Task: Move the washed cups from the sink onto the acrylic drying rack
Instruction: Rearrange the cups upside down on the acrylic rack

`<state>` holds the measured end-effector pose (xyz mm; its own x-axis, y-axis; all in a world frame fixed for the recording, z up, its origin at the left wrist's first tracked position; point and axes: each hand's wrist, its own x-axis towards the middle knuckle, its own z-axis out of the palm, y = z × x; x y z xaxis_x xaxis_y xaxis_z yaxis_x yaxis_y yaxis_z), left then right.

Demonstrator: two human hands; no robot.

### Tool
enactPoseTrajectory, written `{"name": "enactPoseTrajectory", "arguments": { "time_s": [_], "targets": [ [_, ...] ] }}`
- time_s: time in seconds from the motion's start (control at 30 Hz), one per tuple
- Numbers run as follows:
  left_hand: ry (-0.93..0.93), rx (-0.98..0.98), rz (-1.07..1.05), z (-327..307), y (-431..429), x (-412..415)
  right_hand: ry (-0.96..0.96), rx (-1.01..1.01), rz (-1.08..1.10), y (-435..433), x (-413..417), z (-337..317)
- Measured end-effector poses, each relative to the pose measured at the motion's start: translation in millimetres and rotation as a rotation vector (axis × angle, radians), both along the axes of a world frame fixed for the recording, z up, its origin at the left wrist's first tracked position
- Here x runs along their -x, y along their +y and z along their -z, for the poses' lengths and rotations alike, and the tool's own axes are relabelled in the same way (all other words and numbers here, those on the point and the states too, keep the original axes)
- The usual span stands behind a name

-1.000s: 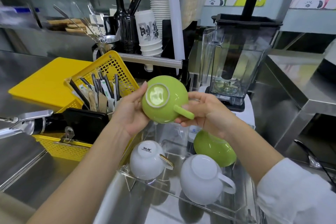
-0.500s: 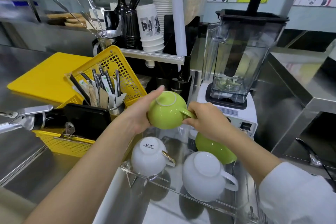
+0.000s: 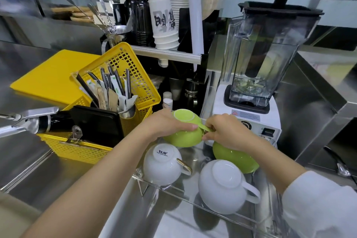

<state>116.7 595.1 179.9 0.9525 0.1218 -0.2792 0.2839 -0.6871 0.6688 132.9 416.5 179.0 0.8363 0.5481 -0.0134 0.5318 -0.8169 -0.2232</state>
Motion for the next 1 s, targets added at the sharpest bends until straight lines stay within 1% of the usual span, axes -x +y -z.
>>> {"name": "enactPoseTrajectory", "arguments": {
  "time_s": [0.17, 0.5, 0.73, 0.9, 1.0],
  "targets": [
    [-0.023, -0.171, 0.040, 3.2, -4.1, 2.3, -0.030, 0.034, -0.065, -0.6, -1.3, 3.7],
    [0.016, -0.353, 0.096, 3.7, -8.0, -0.1, -0.024, 0.082, -0.083, 1.9, -1.9, 8.6],
    [-0.021, -0.377, 0.090, 8.0, -7.7, 0.6, 0.037, 0.025, -0.055, -1.6, -5.5, 10.6],
    [-0.041, -0.389, 0.092, 9.4, -7.4, 1.9, 0.010, 0.017, -0.059, -2.8, -4.3, 12.4],
    [-0.049, -0.349, 0.103, 10.8, -7.3, 4.3, -0.003, 0.010, -0.043, -4.0, 0.1, 11.2]
  ]
}}
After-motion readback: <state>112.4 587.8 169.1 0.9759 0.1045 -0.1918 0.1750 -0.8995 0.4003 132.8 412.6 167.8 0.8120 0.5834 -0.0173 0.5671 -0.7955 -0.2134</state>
